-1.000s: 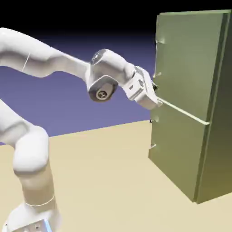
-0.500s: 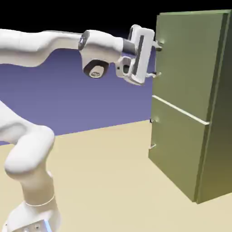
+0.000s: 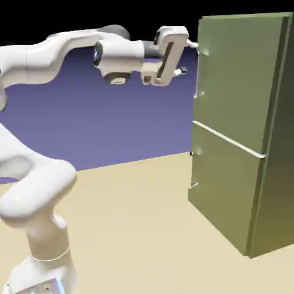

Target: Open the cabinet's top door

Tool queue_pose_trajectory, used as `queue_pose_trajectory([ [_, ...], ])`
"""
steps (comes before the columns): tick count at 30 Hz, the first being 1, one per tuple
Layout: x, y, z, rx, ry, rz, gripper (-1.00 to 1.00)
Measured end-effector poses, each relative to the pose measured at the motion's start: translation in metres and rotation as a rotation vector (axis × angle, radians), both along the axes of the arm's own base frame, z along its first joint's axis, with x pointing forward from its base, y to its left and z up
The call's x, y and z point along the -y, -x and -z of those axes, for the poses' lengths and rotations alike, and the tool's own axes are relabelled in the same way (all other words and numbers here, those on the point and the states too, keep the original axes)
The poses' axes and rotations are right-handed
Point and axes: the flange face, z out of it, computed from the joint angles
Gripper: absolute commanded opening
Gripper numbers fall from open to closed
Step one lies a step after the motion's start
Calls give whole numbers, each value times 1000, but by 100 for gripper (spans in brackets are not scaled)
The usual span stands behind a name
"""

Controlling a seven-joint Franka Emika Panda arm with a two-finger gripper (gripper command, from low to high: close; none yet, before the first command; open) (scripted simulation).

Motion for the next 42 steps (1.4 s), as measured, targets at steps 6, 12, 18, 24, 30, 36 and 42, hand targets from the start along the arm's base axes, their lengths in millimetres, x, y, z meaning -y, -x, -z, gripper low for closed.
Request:
queue_pose_trajectory([
  [6, -37, -16, 21, 62, -325, -1, 0],
  [12, -72, -39, 55, 95, -656, -7, 0],
  [18, -86, -70, 73, 102, -792, -7, 0],
  [24, -84, -100, 73, 101, -794, -7, -100],
  [30, -63, -56, 73, 47, -800, -135, -100],
  [36, -32, -9, 73, -16, -802, -283, -100],
  [42, 7, 33, 73, -82, -800, -435, -100],
])
